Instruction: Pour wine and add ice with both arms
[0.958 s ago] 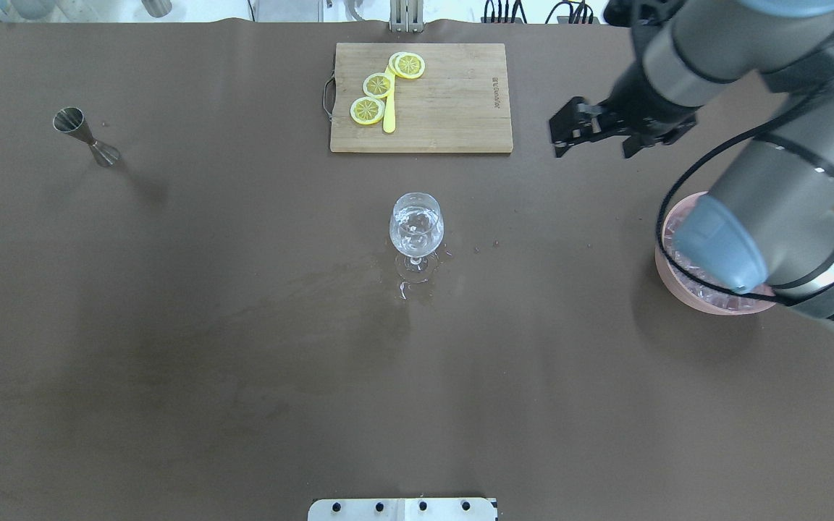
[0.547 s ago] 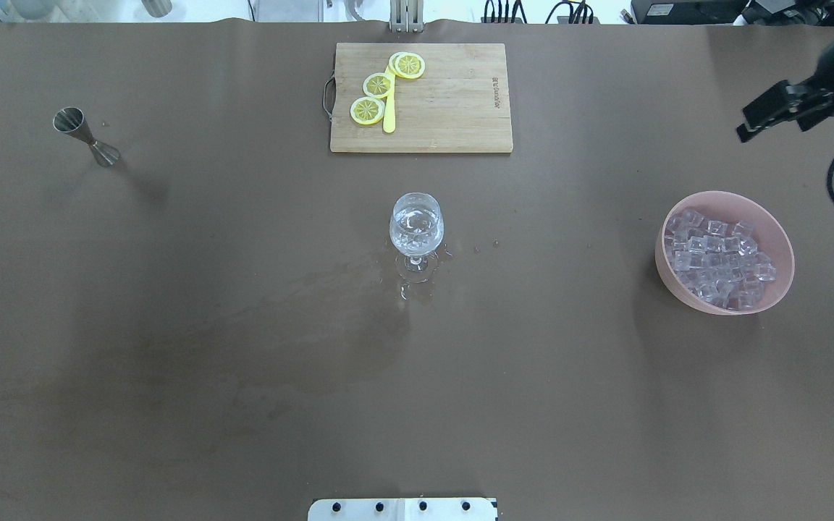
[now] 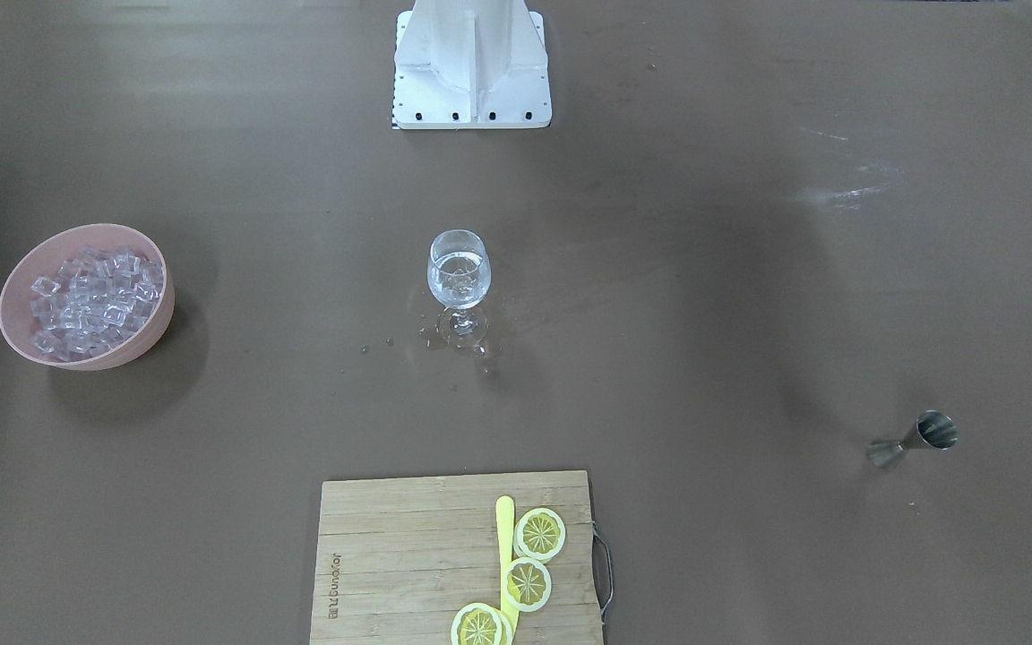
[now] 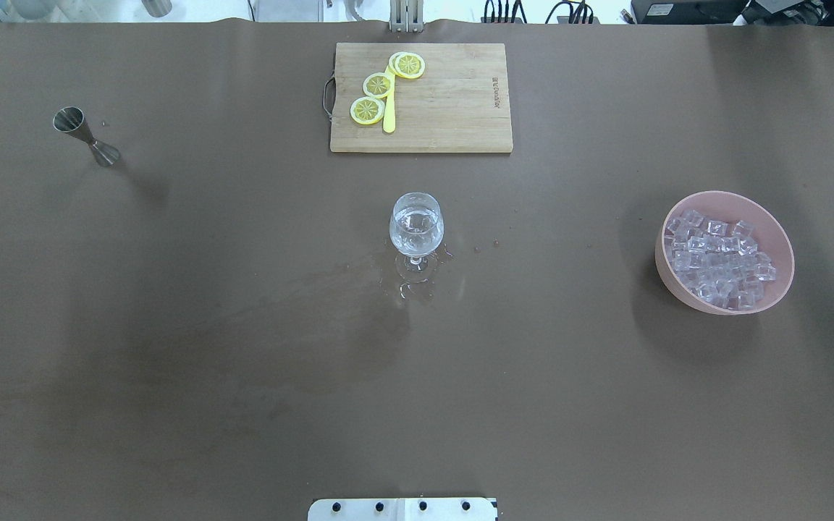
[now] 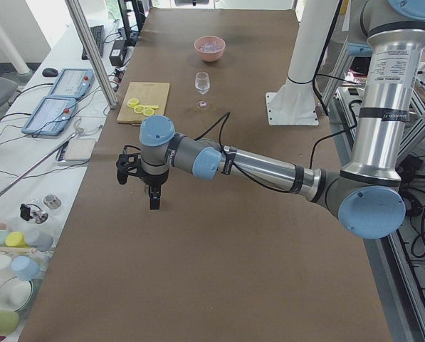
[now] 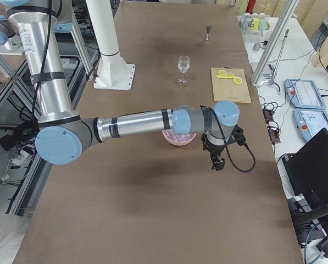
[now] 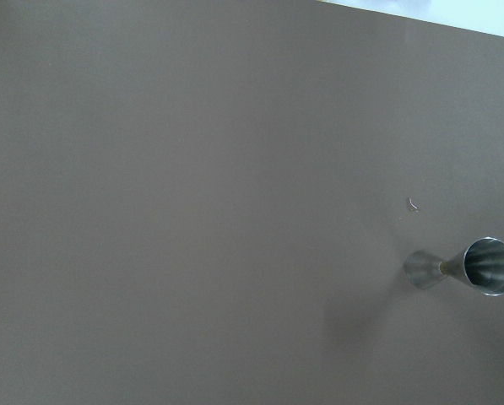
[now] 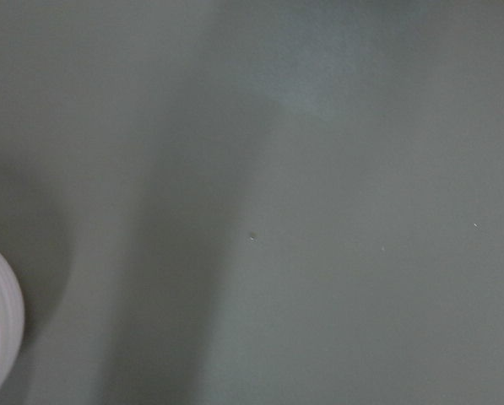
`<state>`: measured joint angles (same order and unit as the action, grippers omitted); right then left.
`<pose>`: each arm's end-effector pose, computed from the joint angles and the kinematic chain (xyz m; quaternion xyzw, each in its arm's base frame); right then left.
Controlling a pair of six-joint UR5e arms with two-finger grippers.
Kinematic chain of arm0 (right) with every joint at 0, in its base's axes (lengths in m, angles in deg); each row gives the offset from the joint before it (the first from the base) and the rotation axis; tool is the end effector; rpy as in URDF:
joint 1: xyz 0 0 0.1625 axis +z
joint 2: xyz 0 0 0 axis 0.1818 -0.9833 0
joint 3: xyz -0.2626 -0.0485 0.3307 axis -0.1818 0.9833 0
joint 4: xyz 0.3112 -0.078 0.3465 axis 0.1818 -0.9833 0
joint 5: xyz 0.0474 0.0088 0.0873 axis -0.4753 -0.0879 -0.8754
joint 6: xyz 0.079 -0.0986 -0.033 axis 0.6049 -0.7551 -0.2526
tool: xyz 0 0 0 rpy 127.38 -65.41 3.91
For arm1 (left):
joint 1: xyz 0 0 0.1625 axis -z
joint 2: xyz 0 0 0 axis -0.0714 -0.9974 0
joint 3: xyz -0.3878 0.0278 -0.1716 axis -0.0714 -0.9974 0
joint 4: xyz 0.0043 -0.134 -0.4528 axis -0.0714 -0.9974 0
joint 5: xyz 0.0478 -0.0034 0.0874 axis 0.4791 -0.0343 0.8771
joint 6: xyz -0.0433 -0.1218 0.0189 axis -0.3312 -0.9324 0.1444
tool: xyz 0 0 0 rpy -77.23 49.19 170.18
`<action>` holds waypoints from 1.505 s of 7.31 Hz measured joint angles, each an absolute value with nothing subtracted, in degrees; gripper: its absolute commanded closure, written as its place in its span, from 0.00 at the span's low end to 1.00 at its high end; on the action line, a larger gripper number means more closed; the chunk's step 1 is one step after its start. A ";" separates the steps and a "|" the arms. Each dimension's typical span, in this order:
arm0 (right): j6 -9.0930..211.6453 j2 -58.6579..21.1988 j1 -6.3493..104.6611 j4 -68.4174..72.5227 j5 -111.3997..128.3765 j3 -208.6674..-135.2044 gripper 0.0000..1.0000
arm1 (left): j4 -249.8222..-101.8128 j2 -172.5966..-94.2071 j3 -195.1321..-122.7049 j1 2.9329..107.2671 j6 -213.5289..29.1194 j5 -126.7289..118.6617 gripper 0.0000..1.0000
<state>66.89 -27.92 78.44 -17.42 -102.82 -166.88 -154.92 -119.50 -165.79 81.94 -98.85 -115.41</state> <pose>0.0299 -0.6333 0.5987 0.0762 -0.3700 -0.1611 0.9118 -0.0022 -0.6094 0.5375 0.0701 0.3855 -0.0795 0.9166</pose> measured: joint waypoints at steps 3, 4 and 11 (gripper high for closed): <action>65.04 -29.52 79.99 -17.19 -102.19 -165.58 0.00 | -146.87 -112.21 -166.22 87.38 -80.53 -115.63 0.02; 65.18 -29.47 80.02 -17.16 -101.93 -165.55 0.00 | -149.40 -108.91 -165.60 88.13 -79.39 -115.58 0.02; 65.54 -28.26 79.98 -16.55 -100.15 -164.93 0.00 | -154.53 -109.88 -166.54 88.37 -78.70 -115.65 0.02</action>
